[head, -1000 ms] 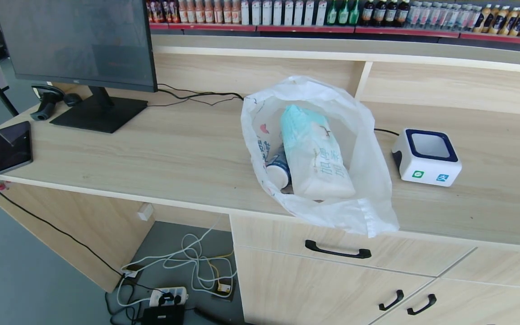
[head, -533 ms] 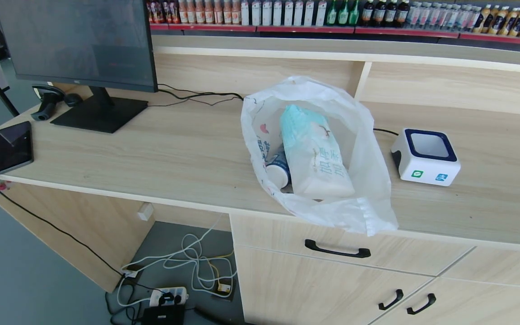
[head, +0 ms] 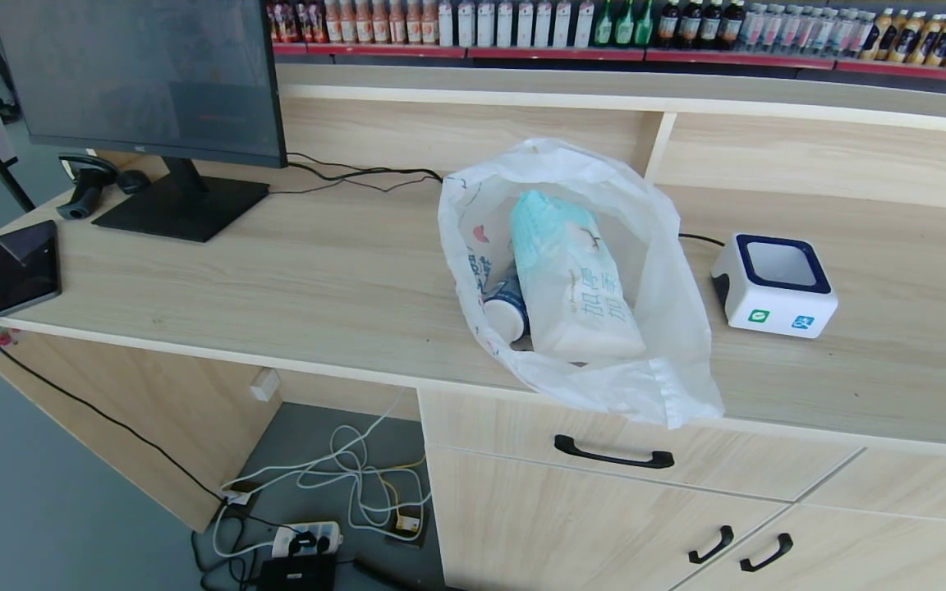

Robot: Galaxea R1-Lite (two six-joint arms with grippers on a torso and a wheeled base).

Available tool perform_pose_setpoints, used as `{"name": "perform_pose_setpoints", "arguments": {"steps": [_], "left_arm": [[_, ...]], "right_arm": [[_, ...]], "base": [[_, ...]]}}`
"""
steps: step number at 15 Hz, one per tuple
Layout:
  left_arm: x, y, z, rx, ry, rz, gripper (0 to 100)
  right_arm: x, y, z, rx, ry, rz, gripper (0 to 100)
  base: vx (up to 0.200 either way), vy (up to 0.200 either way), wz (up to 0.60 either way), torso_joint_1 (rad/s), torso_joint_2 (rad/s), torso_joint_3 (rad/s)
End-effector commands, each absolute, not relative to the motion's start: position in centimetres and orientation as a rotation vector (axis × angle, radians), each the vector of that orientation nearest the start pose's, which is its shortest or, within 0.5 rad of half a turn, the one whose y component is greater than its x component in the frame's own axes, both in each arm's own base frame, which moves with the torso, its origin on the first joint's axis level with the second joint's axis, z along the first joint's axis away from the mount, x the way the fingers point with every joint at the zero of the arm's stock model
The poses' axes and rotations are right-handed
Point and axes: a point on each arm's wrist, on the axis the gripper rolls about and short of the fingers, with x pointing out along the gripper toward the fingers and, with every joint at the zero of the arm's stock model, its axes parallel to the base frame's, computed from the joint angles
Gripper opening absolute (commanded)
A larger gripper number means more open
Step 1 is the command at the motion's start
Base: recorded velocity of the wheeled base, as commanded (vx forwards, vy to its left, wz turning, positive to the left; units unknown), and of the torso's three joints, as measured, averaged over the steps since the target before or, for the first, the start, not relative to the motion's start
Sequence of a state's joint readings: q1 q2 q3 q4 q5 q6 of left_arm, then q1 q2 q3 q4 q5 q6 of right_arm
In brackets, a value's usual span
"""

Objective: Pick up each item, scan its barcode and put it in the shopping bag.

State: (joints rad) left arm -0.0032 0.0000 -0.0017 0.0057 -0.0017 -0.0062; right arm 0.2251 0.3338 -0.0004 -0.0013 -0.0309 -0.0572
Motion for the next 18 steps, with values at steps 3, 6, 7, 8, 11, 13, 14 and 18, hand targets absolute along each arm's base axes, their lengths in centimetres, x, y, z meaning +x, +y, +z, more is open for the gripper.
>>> {"name": "perform_pose_setpoints", "arguments": {"steps": [3, 6, 7, 8, 11, 13, 14, 18], "left_arm": [[-2.3, 0.0, 7.5, -0.006, 0.005, -0.005, 0], [-2.3, 0.0, 7.5, -0.006, 0.005, -0.005, 0], [-2.3, 0.0, 7.5, -0.006, 0.005, -0.005, 0], [-2.3, 0.0, 7.5, -0.006, 0.005, -0.005, 0], [-2.3, 0.0, 7.5, -0.006, 0.005, -0.005, 0], [-2.3, 0.0, 7.5, -0.003, 0.005, -0.005, 0], [-2.3, 0.0, 7.5, -0.003, 0.005, -0.005, 0], [-2.3, 0.0, 7.5, -0.005, 0.005, -0.005, 0]], "right_arm": [[-1.8, -0.1, 7.7, -0.059, 0.069, -0.035, 100], [-2.3, -0.1, 7.6, -0.057, 0.0, -0.037, 100], [-2.3, -0.1, 7.6, -0.055, -0.001, -0.037, 100], [-2.3, -0.1, 7.6, -0.057, -0.001, -0.035, 100], [-2.3, -0.1, 7.6, -0.051, -0.001, -0.037, 100], [-2.3, -0.1, 7.6, -0.049, -0.001, -0.037, 100], [-2.3, -0.1, 7.6, -0.049, -0.001, -0.037, 100], [-2.3, -0.1, 7.6, -0.04, -0.001, -0.035, 100]], "base": [[0.0, 0.0, 0.0, 0.0, 0.0, 0.0], [0.0, 0.0, 0.0, 0.0, 0.0, 0.0], [0.0, 0.0, 0.0, 0.0, 0.0, 0.0], [0.0, 0.0, 0.0, 0.0, 0.0, 0.0], [0.0, 0.0, 0.0, 0.0, 0.0, 0.0], [0.0, 0.0, 0.0, 0.0, 0.0, 0.0], [0.0, 0.0, 0.0, 0.0, 0.0, 0.0], [0.0, -0.2, -0.6, -0.001, 0.0, 0.002]]}}
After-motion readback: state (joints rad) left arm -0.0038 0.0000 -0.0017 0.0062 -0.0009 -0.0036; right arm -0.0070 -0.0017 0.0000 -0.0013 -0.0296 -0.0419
